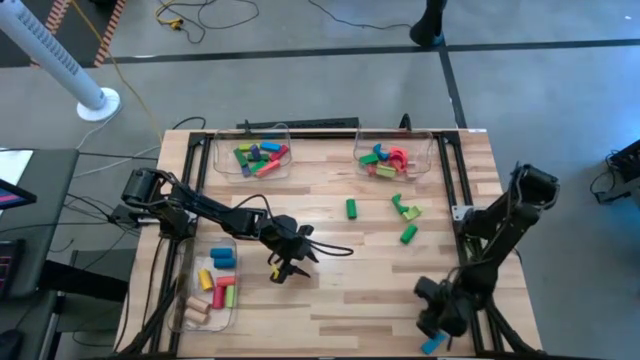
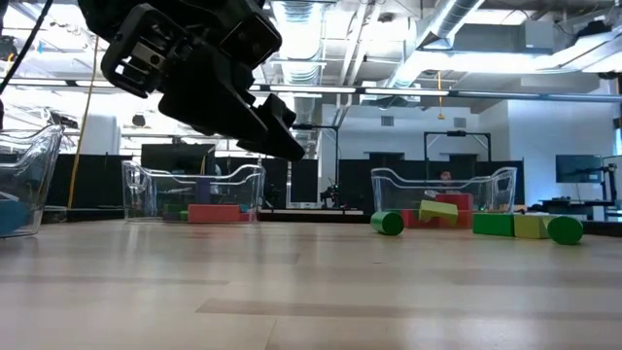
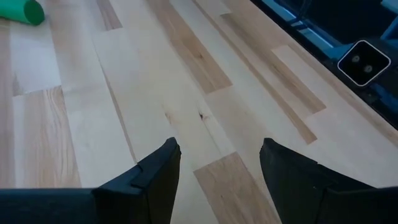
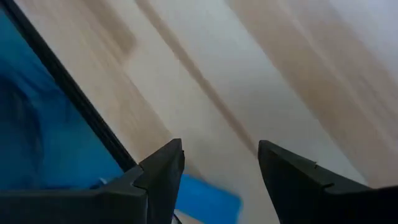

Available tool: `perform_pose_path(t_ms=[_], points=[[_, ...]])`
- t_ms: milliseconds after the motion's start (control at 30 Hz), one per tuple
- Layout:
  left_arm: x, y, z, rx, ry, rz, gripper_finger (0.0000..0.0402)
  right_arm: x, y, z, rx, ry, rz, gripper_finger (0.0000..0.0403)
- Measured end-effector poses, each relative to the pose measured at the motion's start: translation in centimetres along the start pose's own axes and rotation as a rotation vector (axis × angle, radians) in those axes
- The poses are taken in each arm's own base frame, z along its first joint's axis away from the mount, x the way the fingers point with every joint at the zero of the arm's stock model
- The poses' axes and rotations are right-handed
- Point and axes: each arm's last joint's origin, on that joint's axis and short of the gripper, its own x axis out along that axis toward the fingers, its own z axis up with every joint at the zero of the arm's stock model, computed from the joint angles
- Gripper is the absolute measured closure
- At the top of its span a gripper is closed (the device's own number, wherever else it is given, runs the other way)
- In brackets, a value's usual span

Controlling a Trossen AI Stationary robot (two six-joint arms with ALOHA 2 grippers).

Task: Sort blocks by size
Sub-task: Put the blue rectangular block into the top left transparent bin

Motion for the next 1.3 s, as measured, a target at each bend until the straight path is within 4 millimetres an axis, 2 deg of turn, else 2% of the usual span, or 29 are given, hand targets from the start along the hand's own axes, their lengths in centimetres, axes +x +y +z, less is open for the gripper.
perform_pose_path(t_ms=[233,367,467,600,933,1133,1300], points=[[0.0,0.0,0.3,0.006,-0.026,0.003,0.0189,-1.1,0.0,-1.8,-0.049,0.074,-0.132,0.0165],[0.0,0.0,0.4,0.007,-0.041,0.005,0.0189,-1.4,0.2,-2.8,0.062,0.133,-0.140,0.0165],[0.0,0.1,0.5,0.016,-0.050,0.007,0.0189,-1.5,0.6,-3.9,0.178,0.160,-0.082,0.0165],[0.0,0.1,0.5,0.032,-0.049,0.010,0.0189,-0.8,1.4,-4.7,0.238,0.225,-0.020,0.0165],[0.0,0.1,0.5,0.077,-0.048,0.016,0.0189,3.3,2.5,-4.5,0.267,0.257,0.038,0.0165],[0.0,0.1,0.5,0.077,-0.048,0.016,0.0189,4.3,2.7,-3.5,0.292,0.256,0.037,0.0165],[0.0,0.1,0.5,0.074,-0.048,0.017,0.0189,4.5,2.9,-1.9,0.264,0.233,0.030,0.0165]])
